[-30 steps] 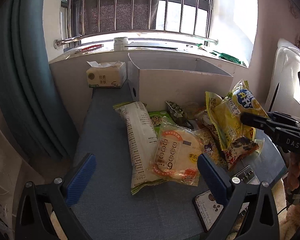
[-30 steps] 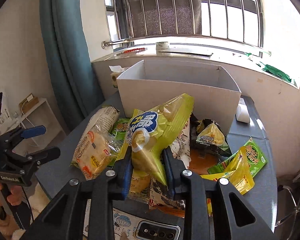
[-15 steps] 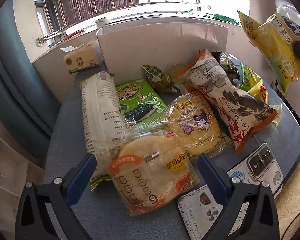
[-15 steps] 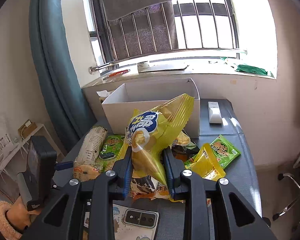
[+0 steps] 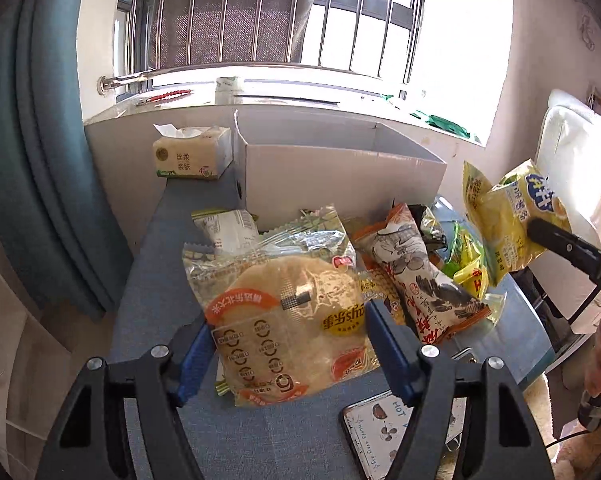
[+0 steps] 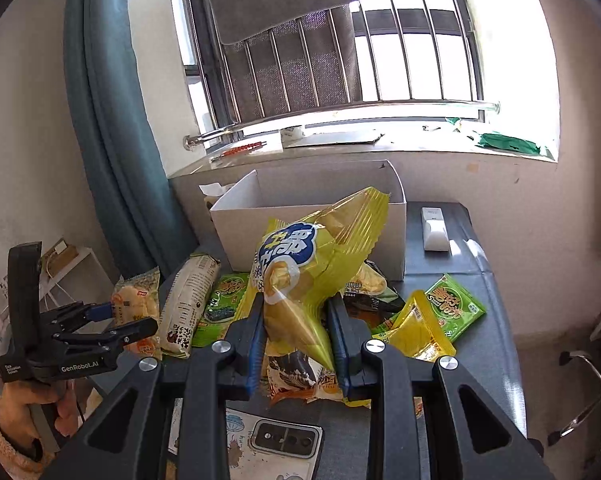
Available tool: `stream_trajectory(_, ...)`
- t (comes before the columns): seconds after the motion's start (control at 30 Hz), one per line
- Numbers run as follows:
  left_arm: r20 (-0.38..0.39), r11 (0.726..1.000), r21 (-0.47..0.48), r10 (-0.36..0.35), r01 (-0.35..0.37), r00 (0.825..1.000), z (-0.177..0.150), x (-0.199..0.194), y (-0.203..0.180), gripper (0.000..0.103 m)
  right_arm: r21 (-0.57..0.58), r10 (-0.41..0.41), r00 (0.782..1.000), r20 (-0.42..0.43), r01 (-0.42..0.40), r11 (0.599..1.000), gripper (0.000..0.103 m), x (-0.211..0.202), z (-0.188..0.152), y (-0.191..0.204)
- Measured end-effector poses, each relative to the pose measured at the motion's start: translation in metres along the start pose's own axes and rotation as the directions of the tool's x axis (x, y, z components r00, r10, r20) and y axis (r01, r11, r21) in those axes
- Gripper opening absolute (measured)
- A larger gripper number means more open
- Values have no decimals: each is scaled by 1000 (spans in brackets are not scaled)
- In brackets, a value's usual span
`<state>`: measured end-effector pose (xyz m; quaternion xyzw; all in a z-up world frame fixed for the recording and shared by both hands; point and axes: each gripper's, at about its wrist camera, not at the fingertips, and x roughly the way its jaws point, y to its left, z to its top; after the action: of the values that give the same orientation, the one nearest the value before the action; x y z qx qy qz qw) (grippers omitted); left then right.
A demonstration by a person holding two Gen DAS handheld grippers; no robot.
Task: Organize snacks
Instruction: 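Carry both packs into the white box and open both grippers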
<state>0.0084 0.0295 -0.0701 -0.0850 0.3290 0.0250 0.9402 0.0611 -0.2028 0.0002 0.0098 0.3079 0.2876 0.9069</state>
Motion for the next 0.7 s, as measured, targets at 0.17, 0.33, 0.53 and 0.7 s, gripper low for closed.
stream_trajectory(0.17,93,998,4,-66,66,994,58,-4,6,76,-1,-7,1000,11,7,1000,31,16,31,-8)
stream_trajectory(0.33,108,995,14,-105,104,989,132,34,4,76,-9,-24,1000,4,24,1000,31,49,80,-21)
stream_trajectory(0.53,41,999,9,-43,43,998,203,113,3,76,20,-34,998,-43,34,999,31,111,144,-44)
stream_trajectory(0.7,-13,1000,27,2,-1,1000,221,160,-1,76,36,-46,993,-112,50,998,31,160,165,-60)
